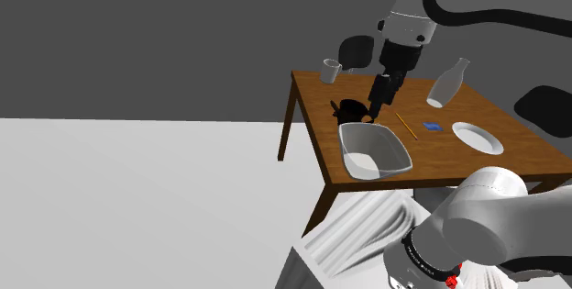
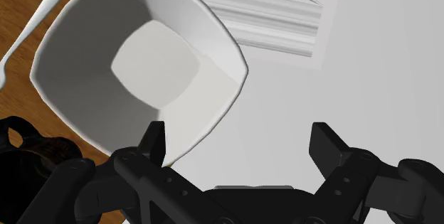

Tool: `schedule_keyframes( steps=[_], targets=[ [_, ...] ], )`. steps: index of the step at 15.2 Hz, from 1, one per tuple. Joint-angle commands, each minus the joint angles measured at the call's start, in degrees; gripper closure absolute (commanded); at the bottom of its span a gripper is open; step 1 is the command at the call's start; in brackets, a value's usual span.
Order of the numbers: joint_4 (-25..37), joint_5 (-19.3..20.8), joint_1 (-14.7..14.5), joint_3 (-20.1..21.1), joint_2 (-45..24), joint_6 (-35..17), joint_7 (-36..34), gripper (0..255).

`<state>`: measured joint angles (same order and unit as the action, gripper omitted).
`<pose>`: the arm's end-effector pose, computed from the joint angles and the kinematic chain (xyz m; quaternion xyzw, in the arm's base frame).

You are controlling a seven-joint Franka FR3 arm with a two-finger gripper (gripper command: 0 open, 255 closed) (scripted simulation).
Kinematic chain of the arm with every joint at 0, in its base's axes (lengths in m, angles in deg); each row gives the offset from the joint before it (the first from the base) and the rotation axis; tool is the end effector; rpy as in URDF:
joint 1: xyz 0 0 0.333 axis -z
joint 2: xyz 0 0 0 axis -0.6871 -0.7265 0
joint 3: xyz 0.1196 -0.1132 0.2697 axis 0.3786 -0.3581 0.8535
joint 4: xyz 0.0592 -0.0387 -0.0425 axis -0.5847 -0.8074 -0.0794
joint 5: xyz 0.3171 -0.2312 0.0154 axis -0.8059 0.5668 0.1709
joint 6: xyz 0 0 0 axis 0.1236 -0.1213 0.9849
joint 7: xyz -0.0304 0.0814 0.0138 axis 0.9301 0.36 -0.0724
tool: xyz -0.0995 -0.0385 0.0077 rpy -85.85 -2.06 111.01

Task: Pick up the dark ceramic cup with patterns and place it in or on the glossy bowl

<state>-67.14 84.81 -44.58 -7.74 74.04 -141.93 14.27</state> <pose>0.3078 0.0173 0.5644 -0.9946 -0.0797 0.0641 0.0160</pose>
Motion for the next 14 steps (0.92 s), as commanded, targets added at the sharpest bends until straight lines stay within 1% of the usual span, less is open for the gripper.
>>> schedule_keyframes(
  steps=[1, 8, 14],
  targets=[
    [0.0, 0.0, 0.0, 0.0, 0.0, 0.0, 0.0, 0],
    [-4.28, 5.37, 2.53, -2.28, -7.26, -13.52, 2.79, 0],
    [-4.96, 9.76, 4.92, -4.36, -16.06, -25.04, 4.22, 0]
  ],
)
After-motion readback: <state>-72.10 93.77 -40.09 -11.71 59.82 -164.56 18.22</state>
